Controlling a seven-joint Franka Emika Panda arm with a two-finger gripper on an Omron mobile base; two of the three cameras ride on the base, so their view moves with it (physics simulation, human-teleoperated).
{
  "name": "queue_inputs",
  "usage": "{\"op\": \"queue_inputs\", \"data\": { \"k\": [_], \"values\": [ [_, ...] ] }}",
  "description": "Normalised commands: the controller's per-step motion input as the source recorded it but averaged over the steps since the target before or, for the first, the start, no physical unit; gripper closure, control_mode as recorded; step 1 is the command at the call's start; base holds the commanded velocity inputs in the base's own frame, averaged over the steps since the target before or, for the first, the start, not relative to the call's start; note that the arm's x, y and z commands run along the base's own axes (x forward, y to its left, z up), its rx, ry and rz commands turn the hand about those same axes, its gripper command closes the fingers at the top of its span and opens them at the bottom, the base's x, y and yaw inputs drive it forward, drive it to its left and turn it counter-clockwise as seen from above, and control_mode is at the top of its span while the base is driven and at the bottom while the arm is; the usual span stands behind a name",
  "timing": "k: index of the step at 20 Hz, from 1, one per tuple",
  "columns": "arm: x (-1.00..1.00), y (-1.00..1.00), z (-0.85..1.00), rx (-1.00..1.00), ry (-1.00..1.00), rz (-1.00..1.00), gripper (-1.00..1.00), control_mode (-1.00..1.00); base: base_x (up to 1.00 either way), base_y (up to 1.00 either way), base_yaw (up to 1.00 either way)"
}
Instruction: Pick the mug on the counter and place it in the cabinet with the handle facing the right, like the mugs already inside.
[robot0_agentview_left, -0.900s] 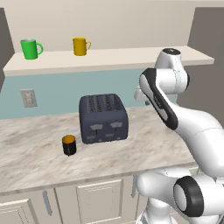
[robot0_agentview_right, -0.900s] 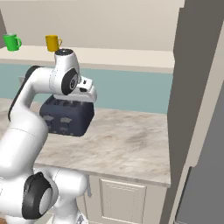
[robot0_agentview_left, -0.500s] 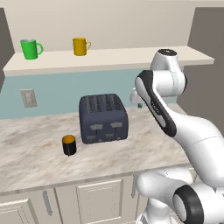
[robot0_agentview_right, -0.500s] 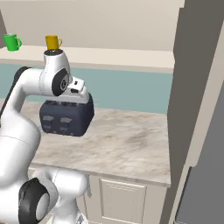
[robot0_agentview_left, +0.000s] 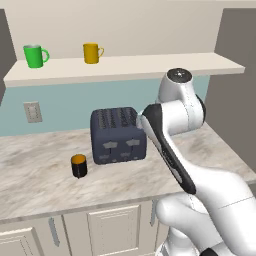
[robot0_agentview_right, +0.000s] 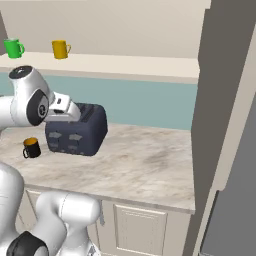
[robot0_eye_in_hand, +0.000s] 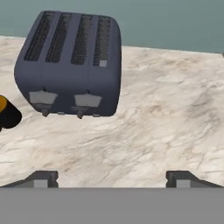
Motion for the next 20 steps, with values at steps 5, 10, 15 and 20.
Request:
{"op": "queue_inputs", "data": {
  "k": [5,10,15,20],
  "values": [
    [-0.24,0.45,-0.06,0.03,-0.06,0.0,-1.0,-1.0,0.0,0.0,0.0],
    [-0.16,0.5,-0.04,0.05,0.0,0.0,-1.0,-1.0,0.0,0.0,0.0],
    [-0.18,0.57,-0.14,0.01,0.0,0.0,-1.0,-1.0,0.0,0.0,0.0],
    [-0.13,0.54,-0.18,0.02,0.0,0.0,-1.0,-1.0,0.0,0.0,0.0]
  ]
}}
